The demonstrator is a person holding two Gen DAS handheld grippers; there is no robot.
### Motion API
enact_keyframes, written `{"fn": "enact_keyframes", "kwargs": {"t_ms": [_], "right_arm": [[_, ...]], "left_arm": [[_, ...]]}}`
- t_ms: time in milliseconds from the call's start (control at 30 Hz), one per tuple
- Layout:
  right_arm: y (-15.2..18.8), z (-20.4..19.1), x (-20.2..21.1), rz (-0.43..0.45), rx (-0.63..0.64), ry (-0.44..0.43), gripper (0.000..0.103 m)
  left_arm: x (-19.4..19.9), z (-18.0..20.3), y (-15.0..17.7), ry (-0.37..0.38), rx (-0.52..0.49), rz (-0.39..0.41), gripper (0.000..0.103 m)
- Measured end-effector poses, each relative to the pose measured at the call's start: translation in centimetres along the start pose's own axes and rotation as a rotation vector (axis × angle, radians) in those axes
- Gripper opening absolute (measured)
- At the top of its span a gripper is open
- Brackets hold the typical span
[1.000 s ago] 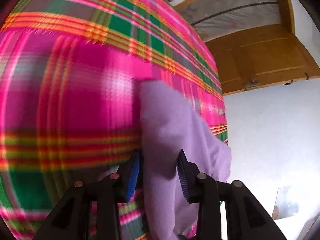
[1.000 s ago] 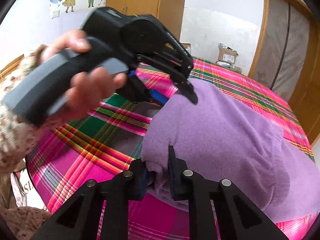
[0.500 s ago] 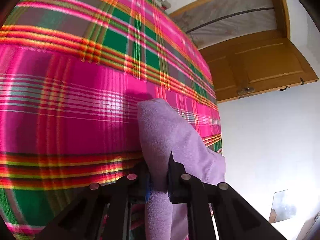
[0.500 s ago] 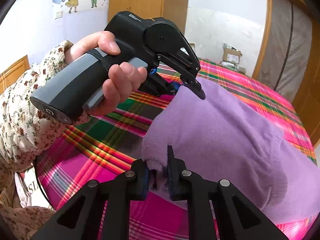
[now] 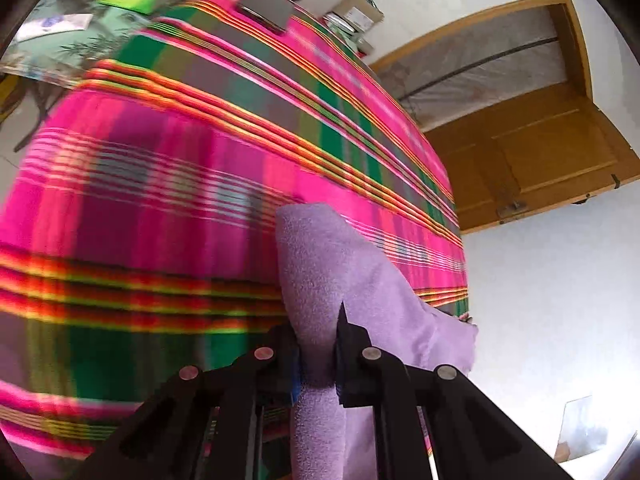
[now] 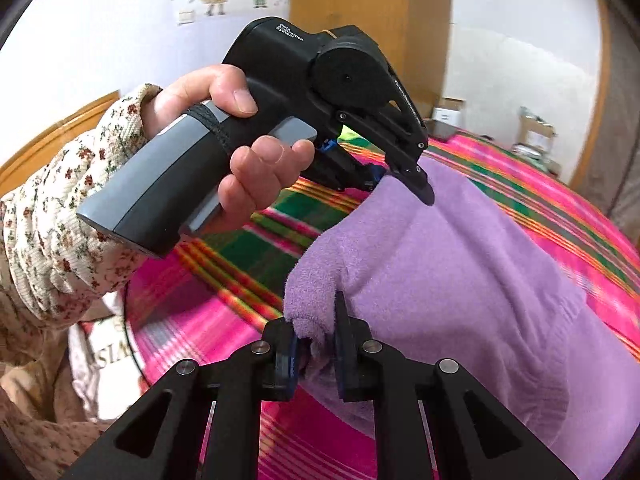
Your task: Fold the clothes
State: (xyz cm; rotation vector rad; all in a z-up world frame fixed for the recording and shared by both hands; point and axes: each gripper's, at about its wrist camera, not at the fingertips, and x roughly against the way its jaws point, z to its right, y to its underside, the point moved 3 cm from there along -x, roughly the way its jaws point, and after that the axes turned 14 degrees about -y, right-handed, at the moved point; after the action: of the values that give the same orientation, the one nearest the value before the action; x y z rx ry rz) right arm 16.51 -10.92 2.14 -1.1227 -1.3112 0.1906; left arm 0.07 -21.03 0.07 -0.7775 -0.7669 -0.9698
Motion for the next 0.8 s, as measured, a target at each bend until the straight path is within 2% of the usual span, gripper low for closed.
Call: {"fn": "enact_keyframes", "kwargs": {"t_ms": [133,400,500,567,700,800], "right_arm": [[-0.9,-1.7,-1.4,-0.023,0.013,-0.078,0.014],[-2.0,-1.6,-4.0,-0.043,0.038,-0.155,0.014],[-1.8,-1.0,-4.8,-0.063,0.022,-0.169,0.014],[-1.3,-1.9,-4.6,-0.069,0.011,-0.176,0.015],[-1.2,-1.7,-4.1,-0.062,-0.005,-0.192,0.024],[-1.1,-1.4,-3.7,-0.057,-0.017,-0.204,0.026]], "left_arm": [[1.2,-2.5,0.2,-0.021,0.038,0.014,0.013],[1.3,-5.5,0.4,-0.041,0.085,0.033,0.014],[0.8,-5.4,0.4,-0.062,0.078,0.035,0.016],[0.4,-5.2,0.3,-0.076,0.076,0.035,0.017],[0.9,-5.3,0.7,-0.098,0.077,0.050,0.020],[2.1,-4.7,1.4,-0.124,0.058,0.080,0.021]]}}
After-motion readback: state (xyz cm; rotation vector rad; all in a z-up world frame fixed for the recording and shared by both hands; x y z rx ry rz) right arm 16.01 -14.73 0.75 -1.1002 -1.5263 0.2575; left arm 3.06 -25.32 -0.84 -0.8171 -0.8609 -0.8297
